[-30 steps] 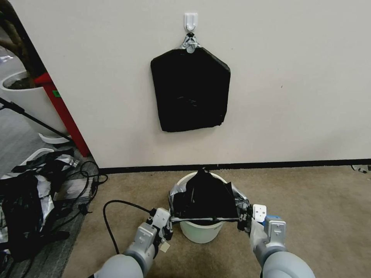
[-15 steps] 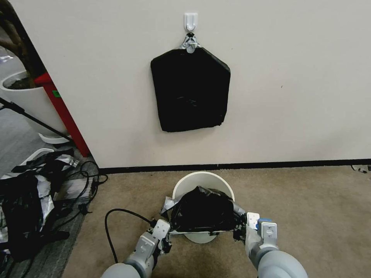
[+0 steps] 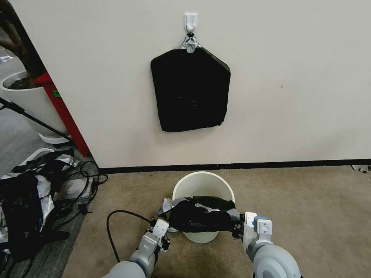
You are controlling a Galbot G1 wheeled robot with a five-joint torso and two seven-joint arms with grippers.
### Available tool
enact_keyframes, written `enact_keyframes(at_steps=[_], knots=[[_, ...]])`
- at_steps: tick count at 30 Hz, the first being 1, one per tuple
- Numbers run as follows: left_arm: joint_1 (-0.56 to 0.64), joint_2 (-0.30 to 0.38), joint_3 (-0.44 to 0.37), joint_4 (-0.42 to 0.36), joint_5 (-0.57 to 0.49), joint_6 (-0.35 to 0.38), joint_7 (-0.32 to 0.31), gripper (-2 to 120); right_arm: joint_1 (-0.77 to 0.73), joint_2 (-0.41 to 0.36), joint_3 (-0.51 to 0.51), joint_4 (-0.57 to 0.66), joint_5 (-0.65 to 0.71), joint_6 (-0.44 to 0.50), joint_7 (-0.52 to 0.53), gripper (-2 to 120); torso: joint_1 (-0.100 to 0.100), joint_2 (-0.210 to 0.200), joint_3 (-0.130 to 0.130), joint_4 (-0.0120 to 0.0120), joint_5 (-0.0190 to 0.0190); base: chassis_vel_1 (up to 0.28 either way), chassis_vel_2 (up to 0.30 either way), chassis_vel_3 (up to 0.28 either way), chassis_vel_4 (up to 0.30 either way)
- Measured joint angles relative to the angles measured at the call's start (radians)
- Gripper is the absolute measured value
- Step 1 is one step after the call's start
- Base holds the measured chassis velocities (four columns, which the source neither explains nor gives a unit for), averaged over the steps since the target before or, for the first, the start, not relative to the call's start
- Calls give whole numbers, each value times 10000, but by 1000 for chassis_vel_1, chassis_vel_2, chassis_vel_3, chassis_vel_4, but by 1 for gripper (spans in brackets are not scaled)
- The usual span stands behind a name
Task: Place a trash bag onto the trash bin.
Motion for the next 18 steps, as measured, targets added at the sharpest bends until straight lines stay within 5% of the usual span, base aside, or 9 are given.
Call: enact_keyframes(at_steps=[15,18], knots=[[-308,-199,64,631,194,-673,-66,1,-141,1,-13,-431,-1207,925,-1375,0,0,-1,0,0,0,0,0,0,0],[-104,-89,-59,323,180,-450,-61,13,-380,-94,14,-162,-1244,926,-1423,15,0,0,0,0,0,0,0,0,0]])
